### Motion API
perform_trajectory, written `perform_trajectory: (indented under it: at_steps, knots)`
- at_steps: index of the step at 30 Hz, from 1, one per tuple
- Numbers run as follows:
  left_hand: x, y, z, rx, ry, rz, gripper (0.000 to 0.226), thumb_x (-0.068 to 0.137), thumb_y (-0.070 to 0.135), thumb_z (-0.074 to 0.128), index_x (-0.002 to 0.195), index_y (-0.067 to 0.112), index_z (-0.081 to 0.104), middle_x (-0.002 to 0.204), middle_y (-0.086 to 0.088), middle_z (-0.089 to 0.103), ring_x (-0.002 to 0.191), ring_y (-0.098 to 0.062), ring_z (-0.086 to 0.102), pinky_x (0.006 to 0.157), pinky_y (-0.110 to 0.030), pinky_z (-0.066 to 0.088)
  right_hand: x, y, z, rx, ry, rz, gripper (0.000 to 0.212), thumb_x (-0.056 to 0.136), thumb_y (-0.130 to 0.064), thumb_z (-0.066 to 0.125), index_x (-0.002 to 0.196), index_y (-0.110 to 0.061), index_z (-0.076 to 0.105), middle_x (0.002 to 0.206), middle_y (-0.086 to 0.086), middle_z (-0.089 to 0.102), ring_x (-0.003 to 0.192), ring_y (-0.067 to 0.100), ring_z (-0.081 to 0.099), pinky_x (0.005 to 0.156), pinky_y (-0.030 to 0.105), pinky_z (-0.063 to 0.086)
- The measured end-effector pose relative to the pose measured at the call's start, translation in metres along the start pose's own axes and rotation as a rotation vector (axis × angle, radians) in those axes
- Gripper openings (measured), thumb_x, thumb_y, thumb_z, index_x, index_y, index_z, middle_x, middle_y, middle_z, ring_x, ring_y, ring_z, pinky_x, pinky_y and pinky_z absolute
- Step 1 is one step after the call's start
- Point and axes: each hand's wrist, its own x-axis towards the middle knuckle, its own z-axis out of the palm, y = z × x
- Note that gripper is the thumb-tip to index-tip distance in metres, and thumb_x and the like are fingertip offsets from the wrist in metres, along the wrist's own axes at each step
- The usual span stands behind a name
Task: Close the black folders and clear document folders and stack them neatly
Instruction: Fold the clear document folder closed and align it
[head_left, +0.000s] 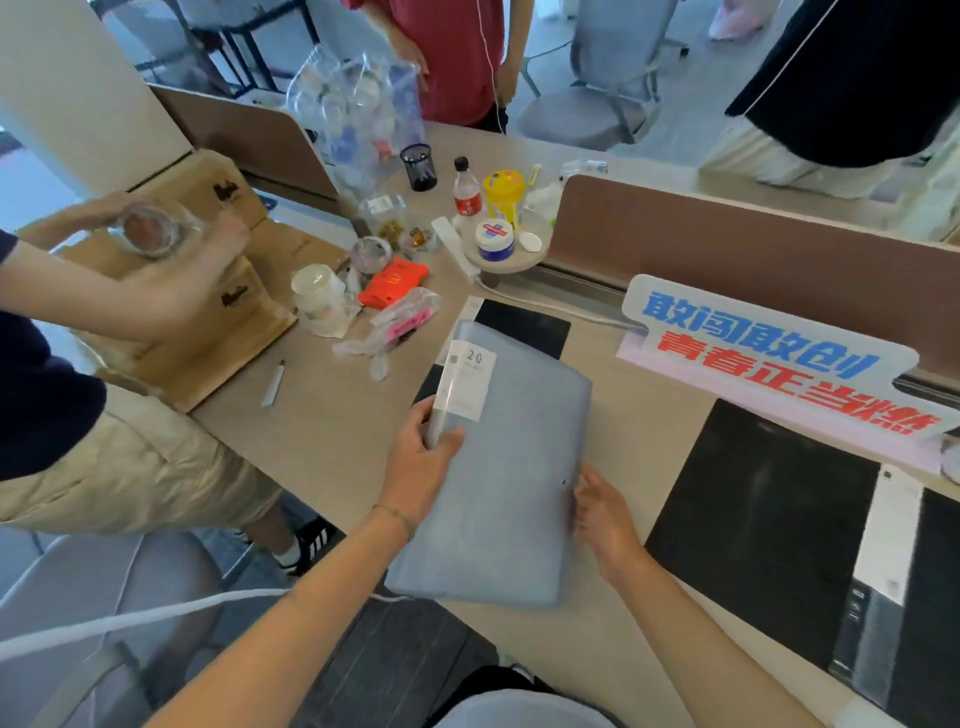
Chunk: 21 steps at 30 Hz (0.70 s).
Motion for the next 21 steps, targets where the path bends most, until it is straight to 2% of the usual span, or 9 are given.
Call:
perform_trajectory:
  at_steps: [2, 6, 8, 10, 12, 16, 19, 21]
  knots:
    - [0.015, -0.005, -0.006, 0.004, 0.062, -0.005, 0.038, 0.092, 0.018, 0.067, 0.123, 0.034, 0.052, 0.116, 0.003, 0.067, 0.105, -0.020, 0.066, 0.090, -0.041, 0.056, 0.005, -0.006, 0.001, -0.052, 0.041, -0.012, 0.065, 0.087, 0.004, 0.034, 0.133, -0.036, 0.057, 0.080, -0.003, 0.069, 0.066, 0.018, 0.057, 0.065, 0.030, 0.047]
    - [0.051, -0.019, -0.014, 0.018, 0.121, -0.006, 0.036, 0.091, 0.018, 0.067, 0.123, 0.032, 0.057, 0.107, 0.002, 0.071, 0.097, -0.021, 0.069, 0.084, -0.039, 0.056, 0.016, -0.021, 0.005, -0.118, 0.081, -0.036, 0.076, 0.087, 0.009, 0.040, 0.151, -0.031, 0.038, 0.075, 0.005, 0.055, 0.059, 0.016, 0.051, 0.055, 0.025, 0.049]
    - [0.071, -0.026, -0.014, 0.050, 0.120, 0.001, 0.035, 0.091, 0.021, 0.065, 0.125, 0.028, 0.065, 0.096, 0.007, 0.071, 0.088, -0.017, 0.065, 0.078, -0.034, 0.052, 0.023, -0.025, 0.007, -0.199, 0.109, -0.080, 0.081, 0.086, 0.015, 0.044, 0.154, -0.028, 0.034, 0.065, -0.002, 0.051, 0.063, 0.016, 0.051, 0.059, 0.027, 0.052]
    - [0.095, -0.034, -0.014, 0.152, 0.113, -0.007, 0.040, 0.089, 0.028, 0.062, 0.129, 0.029, 0.065, 0.086, 0.003, 0.069, 0.081, -0.021, 0.058, 0.072, -0.032, 0.047, 0.033, -0.028, 0.010, -0.218, 0.135, -0.109, 0.085, 0.082, 0.019, 0.047, 0.153, -0.025, 0.037, 0.063, -0.003, 0.052, 0.068, 0.019, 0.053, 0.069, 0.034, 0.052]
    - [0.121, -0.043, -0.011, 0.247, 0.081, -0.017, 0.050, 0.087, 0.034, 0.058, 0.137, 0.033, 0.060, 0.095, -0.002, 0.072, 0.091, -0.025, 0.062, 0.078, -0.032, 0.049, 0.045, -0.033, 0.015, -0.194, 0.172, -0.110, 0.082, 0.081, 0.019, 0.050, 0.150, -0.024, 0.042, 0.071, 0.004, 0.054, 0.071, 0.022, 0.054, 0.073, 0.039, 0.051]
    - [0.183, -0.073, 0.000, 0.257, 0.028, -0.028, 0.068, 0.076, 0.047, 0.058, 0.143, 0.037, 0.052, 0.118, 0.007, 0.072, 0.109, -0.018, 0.067, 0.095, -0.043, 0.055, 0.071, -0.049, 0.027, -0.187, 0.268, -0.132, 0.080, 0.080, 0.016, 0.056, 0.149, -0.021, 0.044, 0.074, 0.008, 0.064, 0.074, 0.024, 0.063, 0.088, 0.052, 0.058]
    - [0.220, -0.079, 0.008, 0.228, -0.017, -0.028, 0.074, 0.071, 0.036, 0.062, 0.145, 0.030, 0.052, 0.129, 0.006, 0.068, 0.119, -0.016, 0.064, 0.103, -0.042, 0.052, 0.093, -0.059, 0.034, -0.155, 0.343, -0.117, 0.076, 0.079, 0.014, 0.057, 0.147, -0.017, 0.046, 0.082, 0.011, 0.070, 0.083, 0.028, 0.069, 0.091, 0.054, 0.056]
    - [0.236, -0.074, 0.012, 0.236, -0.040, -0.018, 0.076, 0.070, 0.023, 0.058, 0.146, 0.029, 0.052, 0.129, 0.002, 0.068, 0.117, -0.018, 0.064, 0.102, -0.039, 0.053, 0.111, -0.064, 0.039, -0.136, 0.355, -0.090, 0.074, 0.079, 0.009, 0.058, 0.147, -0.014, 0.045, 0.089, 0.009, 0.071, 0.091, 0.029, 0.070, 0.096, 0.053, 0.054]
